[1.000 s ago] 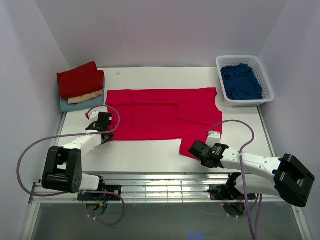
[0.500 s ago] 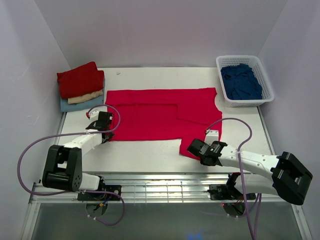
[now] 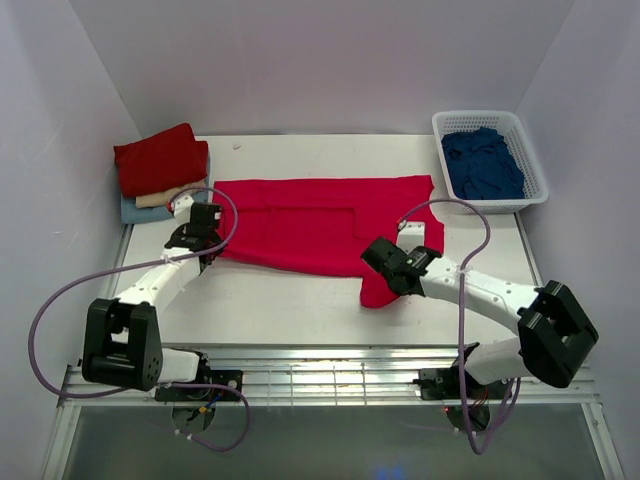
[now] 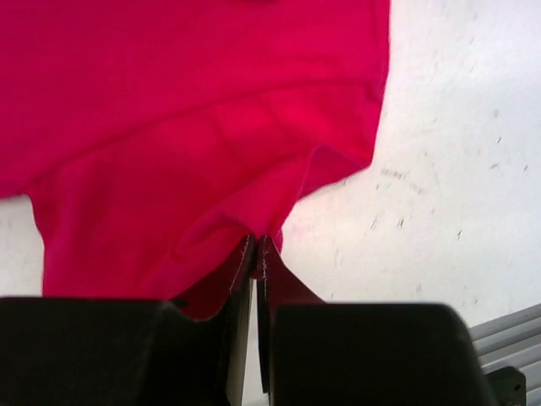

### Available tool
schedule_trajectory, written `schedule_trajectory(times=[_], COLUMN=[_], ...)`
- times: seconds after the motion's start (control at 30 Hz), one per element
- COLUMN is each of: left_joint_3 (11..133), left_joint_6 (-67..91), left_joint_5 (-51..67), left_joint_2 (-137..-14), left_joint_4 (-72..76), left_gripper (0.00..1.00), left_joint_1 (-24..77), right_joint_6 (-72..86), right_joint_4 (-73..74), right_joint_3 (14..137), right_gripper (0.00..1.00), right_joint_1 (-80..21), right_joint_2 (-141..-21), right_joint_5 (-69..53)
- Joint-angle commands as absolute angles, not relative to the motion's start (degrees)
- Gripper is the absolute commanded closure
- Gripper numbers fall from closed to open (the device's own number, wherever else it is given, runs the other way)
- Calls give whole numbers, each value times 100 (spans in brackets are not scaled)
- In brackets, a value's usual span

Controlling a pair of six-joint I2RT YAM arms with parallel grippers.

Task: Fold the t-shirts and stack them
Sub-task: Fold the tshirt

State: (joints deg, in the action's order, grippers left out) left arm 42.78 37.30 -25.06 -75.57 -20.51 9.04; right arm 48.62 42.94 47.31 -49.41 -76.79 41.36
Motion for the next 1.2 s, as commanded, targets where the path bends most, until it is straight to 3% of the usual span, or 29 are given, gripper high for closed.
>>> schedule_trajectory(times=[0.0,0.4,0.77,1.17], left_joint_3=[4763,5800,6864,7374], left_joint_6=[3534,3147,2804,2619], left_joint_5=[-2646,-2567,-2452,-2461], left_joint_2=[-7926,-9289,-10239,-10608], left_joint_4=[-1846,-1749,-1881,-2170], left_gripper=[97,97,98,99], left_joint_1=[835,738,694,633], right_joint_6=[4053,2339,1556,1231], right_joint_4=[3877,2672,2637,2812], right_joint_3=[5202,6696,8155,9087], right_gripper=[92,92,92,92], right_joint_1=[-4413,-3173,-2611,-2250], right_joint_2=[-7961,-9412,-10598,-11065], right_joint_5=[4597,4175,3701,3577])
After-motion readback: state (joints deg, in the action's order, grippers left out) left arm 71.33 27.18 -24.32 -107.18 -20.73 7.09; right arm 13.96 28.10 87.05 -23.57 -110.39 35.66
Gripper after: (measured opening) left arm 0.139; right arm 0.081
